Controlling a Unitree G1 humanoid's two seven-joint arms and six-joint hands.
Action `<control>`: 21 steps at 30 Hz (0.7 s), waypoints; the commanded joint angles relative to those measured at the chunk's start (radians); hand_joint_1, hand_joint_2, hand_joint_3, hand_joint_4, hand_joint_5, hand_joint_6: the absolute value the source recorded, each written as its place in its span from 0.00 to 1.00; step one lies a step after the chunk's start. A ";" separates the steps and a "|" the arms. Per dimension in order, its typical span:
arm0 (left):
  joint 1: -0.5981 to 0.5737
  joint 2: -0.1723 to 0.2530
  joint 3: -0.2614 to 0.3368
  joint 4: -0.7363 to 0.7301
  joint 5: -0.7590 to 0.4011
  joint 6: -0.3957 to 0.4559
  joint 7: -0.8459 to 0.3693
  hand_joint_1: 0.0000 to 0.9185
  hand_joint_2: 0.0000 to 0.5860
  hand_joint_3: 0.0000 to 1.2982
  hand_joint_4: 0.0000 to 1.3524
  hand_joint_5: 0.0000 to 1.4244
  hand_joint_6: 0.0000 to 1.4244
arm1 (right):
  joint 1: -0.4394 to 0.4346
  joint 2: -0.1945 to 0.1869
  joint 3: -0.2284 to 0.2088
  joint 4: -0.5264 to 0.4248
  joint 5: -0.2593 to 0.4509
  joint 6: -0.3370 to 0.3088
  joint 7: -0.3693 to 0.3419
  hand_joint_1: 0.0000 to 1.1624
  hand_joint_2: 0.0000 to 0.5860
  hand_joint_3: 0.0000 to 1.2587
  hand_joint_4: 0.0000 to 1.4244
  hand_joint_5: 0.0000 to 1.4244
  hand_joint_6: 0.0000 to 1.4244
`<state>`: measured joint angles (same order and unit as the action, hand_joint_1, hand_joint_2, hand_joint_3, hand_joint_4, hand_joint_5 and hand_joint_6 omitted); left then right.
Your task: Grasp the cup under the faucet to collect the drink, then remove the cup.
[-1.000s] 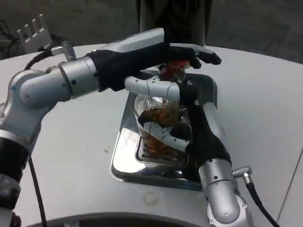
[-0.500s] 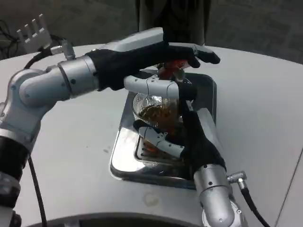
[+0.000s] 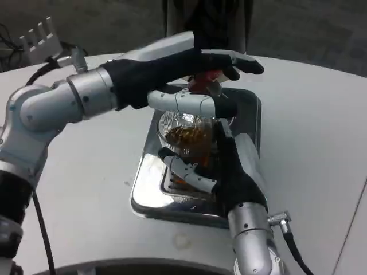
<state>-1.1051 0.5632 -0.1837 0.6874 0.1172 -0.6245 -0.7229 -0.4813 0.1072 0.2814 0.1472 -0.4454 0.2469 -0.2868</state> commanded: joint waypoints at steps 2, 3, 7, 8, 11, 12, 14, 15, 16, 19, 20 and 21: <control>0.048 0.031 0.032 -0.025 -0.003 0.069 -0.002 0.00 0.01 0.17 0.13 0.16 0.16 | -0.004 0.058 0.017 0.018 0.003 0.007 -0.030 0.56 0.37 0.00 0.02 0.08 0.01; 0.049 0.028 0.037 -0.034 -0.008 0.077 -0.001 0.00 0.01 0.17 0.13 0.16 0.17 | -0.005 0.058 0.018 0.019 0.005 0.006 -0.034 0.56 0.37 0.00 0.03 0.08 0.01; 0.055 0.021 0.048 -0.064 -0.028 0.109 0.008 0.00 0.00 0.18 0.14 0.18 0.17 | -0.006 0.061 0.016 0.025 0.012 0.005 -0.050 0.56 0.37 0.00 0.04 0.09 0.01; 0.057 0.019 0.051 -0.072 -0.032 0.116 0.011 0.00 0.01 0.18 0.14 0.18 0.18 | -0.007 0.064 0.017 0.030 0.012 0.005 -0.055 0.56 0.37 0.00 0.04 0.09 0.01; 0.064 0.010 0.064 -0.096 -0.049 0.140 0.015 0.00 0.02 0.18 0.16 0.20 0.18 | -0.011 0.069 0.021 0.044 0.012 0.008 -0.066 0.56 0.37 0.00 0.04 0.10 0.02; 0.067 0.006 0.069 -0.105 -0.057 0.150 0.017 0.00 0.02 0.18 0.16 0.20 0.19 | -0.013 0.072 0.023 0.048 0.009 0.008 -0.074 0.56 0.37 0.00 0.04 0.10 0.02; 0.072 -0.001 0.078 -0.119 -0.069 0.164 0.019 0.00 0.02 0.19 0.16 0.21 0.20 | -0.014 0.077 0.027 0.053 0.006 0.007 -0.091 0.56 0.37 0.00 0.05 0.10 0.02; 0.074 -0.004 0.082 -0.124 -0.073 0.171 0.021 0.00 0.02 0.19 0.16 0.21 0.20 | -0.017 0.078 0.029 0.057 0.007 0.007 -0.097 0.56 0.37 0.00 0.05 0.11 0.03; 0.076 -0.006 0.086 -0.129 -0.077 0.177 0.022 0.00 0.02 0.19 0.17 0.22 0.20 | -0.021 0.079 0.030 0.065 0.010 0.006 -0.101 0.56 0.37 0.00 0.06 0.12 0.03; 0.081 -0.015 0.104 -0.142 -0.093 0.199 0.029 0.00 0.03 0.21 0.18 0.23 0.22 | -0.033 0.086 0.033 0.085 0.015 0.002 -0.122 0.56 0.37 0.00 0.07 0.13 0.03; 0.083 -0.019 0.114 -0.148 -0.099 0.208 0.032 0.00 0.03 0.21 0.18 0.23 0.22 | -0.038 0.088 0.033 0.095 0.018 -0.004 -0.130 0.56 0.37 0.00 0.07 0.13 0.03; 0.085 -0.022 0.123 -0.154 -0.105 0.217 0.035 0.00 0.03 0.21 0.19 0.23 0.22 | -0.046 0.093 0.030 0.107 0.028 -0.007 -0.131 0.56 0.37 0.00 0.07 0.13 0.03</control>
<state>-1.0415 0.5378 -0.0982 0.5504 0.0309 -0.4420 -0.7233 -0.4937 0.1083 0.3161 0.2111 -0.4434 0.2445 -0.4048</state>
